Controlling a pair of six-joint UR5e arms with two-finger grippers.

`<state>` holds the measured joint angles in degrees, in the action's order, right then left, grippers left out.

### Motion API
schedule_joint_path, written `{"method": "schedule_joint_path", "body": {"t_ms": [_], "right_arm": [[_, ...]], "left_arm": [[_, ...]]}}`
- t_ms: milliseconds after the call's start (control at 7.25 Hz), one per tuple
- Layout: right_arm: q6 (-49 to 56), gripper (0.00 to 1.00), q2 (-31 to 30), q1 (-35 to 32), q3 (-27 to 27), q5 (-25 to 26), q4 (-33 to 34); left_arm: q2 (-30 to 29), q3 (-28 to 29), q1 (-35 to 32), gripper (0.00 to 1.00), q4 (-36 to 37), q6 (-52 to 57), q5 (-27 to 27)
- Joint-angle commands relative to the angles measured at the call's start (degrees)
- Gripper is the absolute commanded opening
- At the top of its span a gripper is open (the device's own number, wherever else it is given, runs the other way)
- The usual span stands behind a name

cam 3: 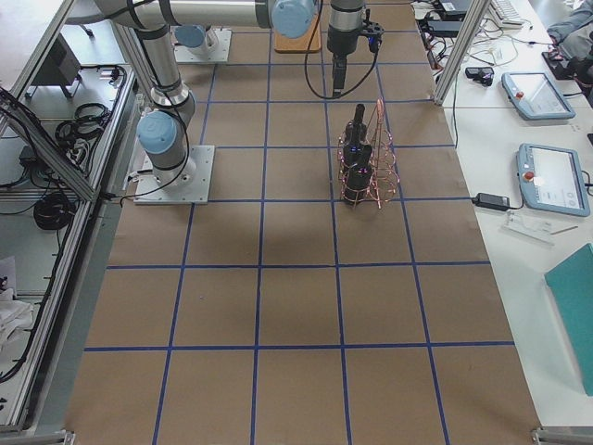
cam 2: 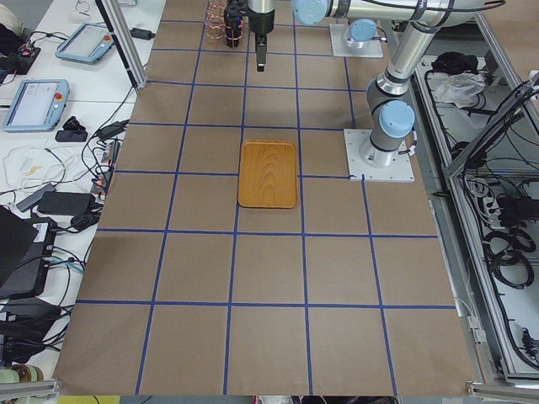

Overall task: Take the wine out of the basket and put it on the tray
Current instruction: 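Lower the right gripper over the bottles in the copper wine rack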

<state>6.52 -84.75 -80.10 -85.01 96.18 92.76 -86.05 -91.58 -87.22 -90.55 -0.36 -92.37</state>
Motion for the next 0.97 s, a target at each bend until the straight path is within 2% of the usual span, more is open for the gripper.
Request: {"method": "schedule_joint_path", "body": {"t_ms": [0,138,276,414,828], "right_arm": [[4.2,1.0,2.9,1.6,-2.2,0.7,6.2],[5.4,0.99,3.4,1.8,-2.5,0.2,6.4],[6.3,0.87,4.4,1.8,-2.5,0.8,7.0],[7.4,0.81,5.3,1.8,-2.8,0.5,6.9],[10.1,0.81,7.0,1.8,-2.8,0.0,7.9]], "left_arm": [[0.1,0.0,0.0,1.0,0.0,0.0,0.1],[0.1,0.0,0.0,1.0,0.0,0.0,0.1],[0.1,0.0,0.0,1.0,-0.1,0.0,-0.2],[0.1,0.0,0.0,1.0,-0.1,0.0,-0.2],[0.1,-0.2,0.0,1.0,-0.2,0.0,-0.1]]}}
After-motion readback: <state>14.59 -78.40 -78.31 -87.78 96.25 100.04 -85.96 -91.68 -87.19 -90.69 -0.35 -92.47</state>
